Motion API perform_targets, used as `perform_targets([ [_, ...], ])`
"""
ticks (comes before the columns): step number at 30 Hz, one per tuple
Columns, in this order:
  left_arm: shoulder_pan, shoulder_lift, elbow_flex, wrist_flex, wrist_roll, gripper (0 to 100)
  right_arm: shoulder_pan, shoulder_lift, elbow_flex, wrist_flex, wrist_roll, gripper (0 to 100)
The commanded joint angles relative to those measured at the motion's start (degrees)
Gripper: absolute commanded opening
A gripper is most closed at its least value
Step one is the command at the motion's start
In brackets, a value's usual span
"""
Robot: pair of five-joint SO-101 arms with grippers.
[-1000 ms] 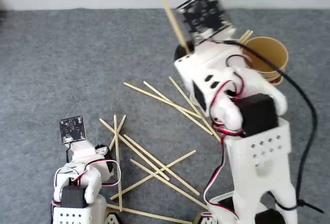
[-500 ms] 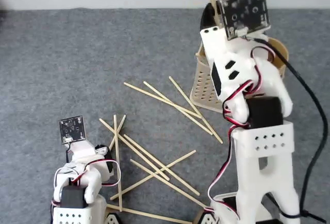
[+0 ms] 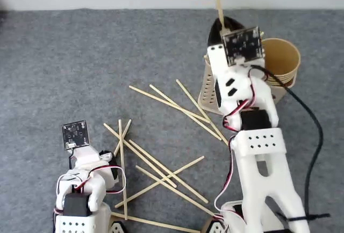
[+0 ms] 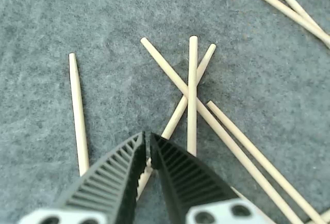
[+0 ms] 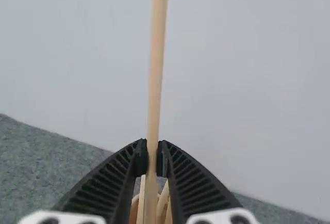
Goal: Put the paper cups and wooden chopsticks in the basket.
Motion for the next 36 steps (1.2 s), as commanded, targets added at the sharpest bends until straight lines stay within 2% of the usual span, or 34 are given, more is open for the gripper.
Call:
perform_targets([
  [1,0.09,-0.70,-0.48,0.18,-0.26,1,1.36,-2.86,2.37,-3.82,0.09,0.9],
  [9,0.09,-0.70,-0.48,0.18,-0.26,1,2.59,-2.86,4.84,-3.12,0.09,3.5],
  [13,0.09,-0.70,-0.48,0.18,-0.26,1,2.42,-2.95,3.16,1.98,0.09,11.4],
  [18,0.09,-0.70,-0.48,0.18,-0.26,1,2.15,-4.35,-1.05,8.66,-0.09,11.2],
  [24,0.09,-0.70,-0.48,0.18,-0.26,1,1.63,-10.86,-3.52,15.78,-4.13,11.1],
  [29,0.09,-0.70,-0.48,0.18,-0.26,1,-3.47,-16.31,-6.42,28.18,-4.31,11.1],
  [36,0.09,-0.70,-0.48,0.18,-0.26,1,-14.46,-17.89,-9.58,47.52,-4.31,11.1],
])
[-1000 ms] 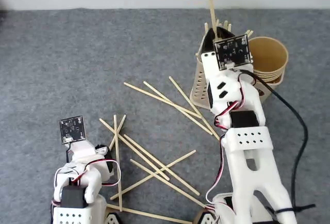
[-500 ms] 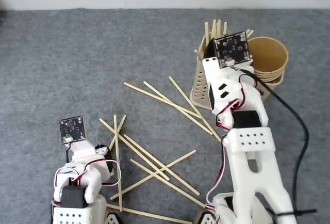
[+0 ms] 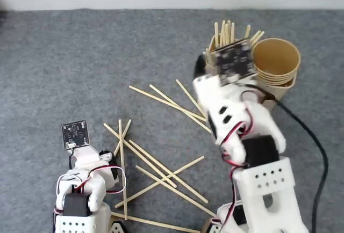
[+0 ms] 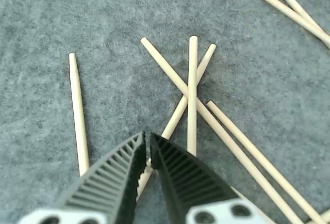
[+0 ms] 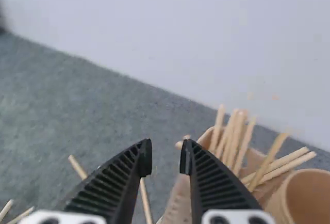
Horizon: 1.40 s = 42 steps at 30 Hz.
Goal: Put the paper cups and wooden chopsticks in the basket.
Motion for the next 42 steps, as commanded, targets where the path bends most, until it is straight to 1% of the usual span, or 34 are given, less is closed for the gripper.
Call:
perform_targets([
  [1,0.09,-0.70,-0.48,0.18,-0.26,1,-5.05,-1.54,-3.52,8.57,-0.44,11.1],
  [8,0.09,-0.70,-0.48,0.18,-0.26,1,-14.20,-1.36,-3.25,24.66,-0.97,11.5],
  [12,0.09,-0.70,-0.48,0.18,-0.26,1,-17.54,1.98,-2.73,30.99,-4.48,11.7],
  [16,0.09,-0.70,-0.48,0.18,-0.26,1,-21.67,9.45,-2.73,34.95,-5.80,11.7],
  [20,0.09,-0.70,-0.48,0.18,-0.26,1,-25.80,17.63,-2.73,34.42,-8.79,12.6],
  [25,0.09,-0.70,-0.48,0.18,-0.26,1,-30.11,27.47,-2.73,33.36,-12.04,23.1],
  [33,0.09,-0.70,-0.48,0.18,-0.26,1,-36.35,39.78,-2.73,26.59,-13.63,23.4],
  [37,0.09,-0.70,-0.48,0.18,-0.26,1,-36.70,44.97,-2.73,22.64,-14.95,23.4],
  [42,0.09,-0.70,-0.48,0.18,-0.26,1,-36.44,50.86,-2.81,18.24,-14.86,23.4],
])
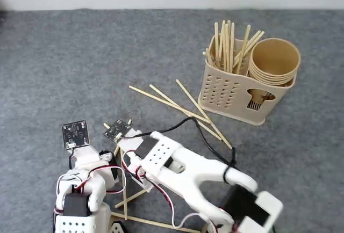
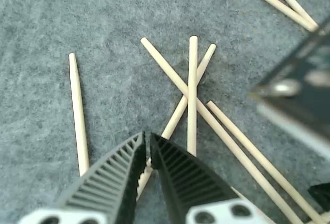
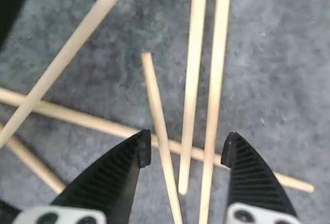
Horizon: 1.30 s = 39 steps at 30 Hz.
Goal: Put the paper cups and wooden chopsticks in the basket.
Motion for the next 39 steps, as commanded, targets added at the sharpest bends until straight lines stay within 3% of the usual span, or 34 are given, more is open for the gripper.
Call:
perform_targets([
  [1,0.09,-0.70,-0.48,0.18,-0.26,1,0.04,2.07,-2.55,-3.12,-0.53,23.3],
  [12,0.09,-0.70,-0.48,0.18,-0.26,1,7.60,3.38,-2.73,-6.29,4.13,1.3],
  [22,0.09,-0.70,-0.48,0.18,-0.26,1,14.81,-1.80,-2.81,-5.76,9.58,0.9],
  [27,0.09,-0.70,-0.48,0.18,-0.26,1,18.24,-10.42,-2.90,-4.97,12.84,0.8],
  [39,0.09,-0.70,-0.48,0.18,-0.26,1,18.68,-36.62,-2.90,-1.36,16.35,0.8],
])
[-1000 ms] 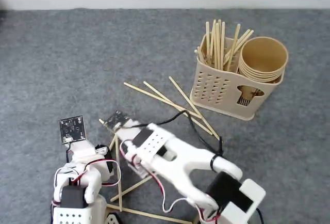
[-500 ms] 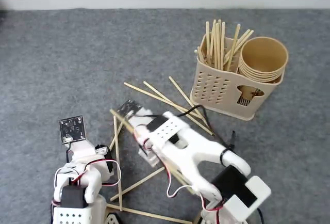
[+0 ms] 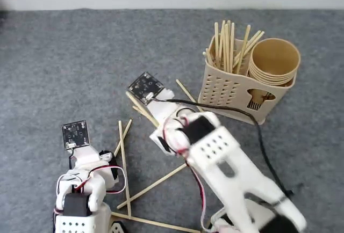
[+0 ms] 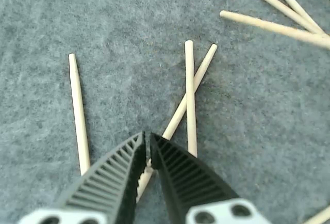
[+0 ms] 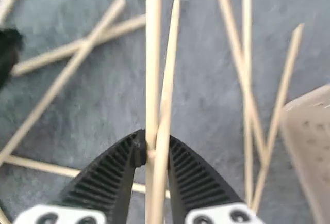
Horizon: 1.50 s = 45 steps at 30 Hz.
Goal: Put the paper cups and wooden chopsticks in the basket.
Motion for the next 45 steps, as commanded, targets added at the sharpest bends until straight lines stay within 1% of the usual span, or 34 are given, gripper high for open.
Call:
perform_targets([
  [1,0.09,-0.70,-0.48,0.18,-0.26,1,0.84,-8.57,-2.64,0.13,1.32,0.8],
  [7,0.09,-0.70,-0.48,0.18,-0.26,1,0.84,-13.76,-2.37,0.66,1.49,0.8],
  [18,0.09,-0.70,-0.48,0.18,-0.26,1,0.92,-9.54,3.16,2.07,1.49,0.8],
  [26,0.09,-0.70,-0.48,0.18,-0.26,1,6.20,-8.48,5.27,9.19,1.49,1.3],
  [28,0.09,-0.70,-0.48,0.18,-0.26,1,7.25,-8.57,5.27,10.42,1.32,4.8],
  [30,0.09,-0.70,-0.48,0.18,-0.26,1,7.43,-8.48,5.36,12.00,1.14,10.8],
  [32,0.09,-0.70,-0.48,0.18,-0.26,1,7.08,-8.48,5.45,13.67,1.05,16.4],
  [34,0.09,-0.70,-0.48,0.18,-0.26,1,6.99,-8.48,5.45,14.29,1.05,19.4],
  [38,0.09,-0.70,-0.48,0.18,-0.26,1,6.37,-8.48,5.45,14.37,1.05,19.4],
  [42,0.09,-0.70,-0.48,0.18,-0.26,1,2.59,-8.40,5.63,13.93,0.62,19.4],
  [45,0.09,-0.70,-0.48,0.18,-0.26,1,-1.10,-6.46,5.80,11.30,-3.43,19.5],
])
